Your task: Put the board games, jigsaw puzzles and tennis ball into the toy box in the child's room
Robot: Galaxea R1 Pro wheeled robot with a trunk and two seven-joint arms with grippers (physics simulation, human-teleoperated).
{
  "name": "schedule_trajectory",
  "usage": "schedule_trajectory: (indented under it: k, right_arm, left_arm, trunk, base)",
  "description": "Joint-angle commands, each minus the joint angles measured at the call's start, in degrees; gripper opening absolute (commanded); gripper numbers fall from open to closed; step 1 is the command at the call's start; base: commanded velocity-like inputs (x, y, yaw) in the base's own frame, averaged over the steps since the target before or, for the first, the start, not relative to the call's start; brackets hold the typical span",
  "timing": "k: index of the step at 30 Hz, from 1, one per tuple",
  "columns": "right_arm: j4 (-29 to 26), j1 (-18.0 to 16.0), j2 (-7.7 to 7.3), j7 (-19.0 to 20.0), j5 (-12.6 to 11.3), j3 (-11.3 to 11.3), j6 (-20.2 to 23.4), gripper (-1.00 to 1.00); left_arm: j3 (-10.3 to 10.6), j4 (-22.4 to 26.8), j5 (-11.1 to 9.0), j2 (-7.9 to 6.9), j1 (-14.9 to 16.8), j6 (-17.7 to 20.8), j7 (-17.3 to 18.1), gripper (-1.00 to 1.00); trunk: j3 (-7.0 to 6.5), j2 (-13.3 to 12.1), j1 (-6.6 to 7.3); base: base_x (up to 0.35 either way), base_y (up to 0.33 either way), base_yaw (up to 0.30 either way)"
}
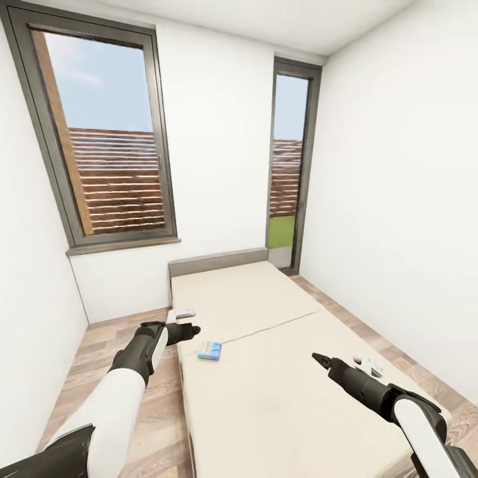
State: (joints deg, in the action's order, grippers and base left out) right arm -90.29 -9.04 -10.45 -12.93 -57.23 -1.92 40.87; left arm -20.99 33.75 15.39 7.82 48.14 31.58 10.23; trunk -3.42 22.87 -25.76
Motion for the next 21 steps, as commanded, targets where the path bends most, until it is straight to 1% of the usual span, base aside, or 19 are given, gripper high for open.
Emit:
schedule_trajectory:
  k: [1, 15, 21]
  right_arm:
    - [-0.06, -0.02, -0.01, -0.52, -0.61, -0.02, 0.18, 1.0]
    - [-0.06, -0.03, -0.01, -0.52, -0.67, -0.02, 0.18, 1.0]
    - [-0.06, -0.02, -0.01, -0.52, -0.69, -0.02, 0.18, 1.0]
  left_arm:
    - [-0.46, 0.09, 0.61, 0.09, 0.03, 0.22, 0.49, 1.0]
    - [-0.46, 0.09, 0.61, 0.09, 0.03, 0.24, 0.49, 1.0]
    - [-0.46, 0.09, 0.61, 0.09, 0.03, 0.24, 0.49, 1.0]
  trunk:
    - [0.03, 0.05, -0.02]
    - [0.03, 0.05, -0.02]
    - [-0.05, 0.05, -0.02]
  base:
    - [-0.032, 0.05, -0.001]
    - [-0.02, 0.021, -0.004]
    - [-0.001, 0.001, -0.158]
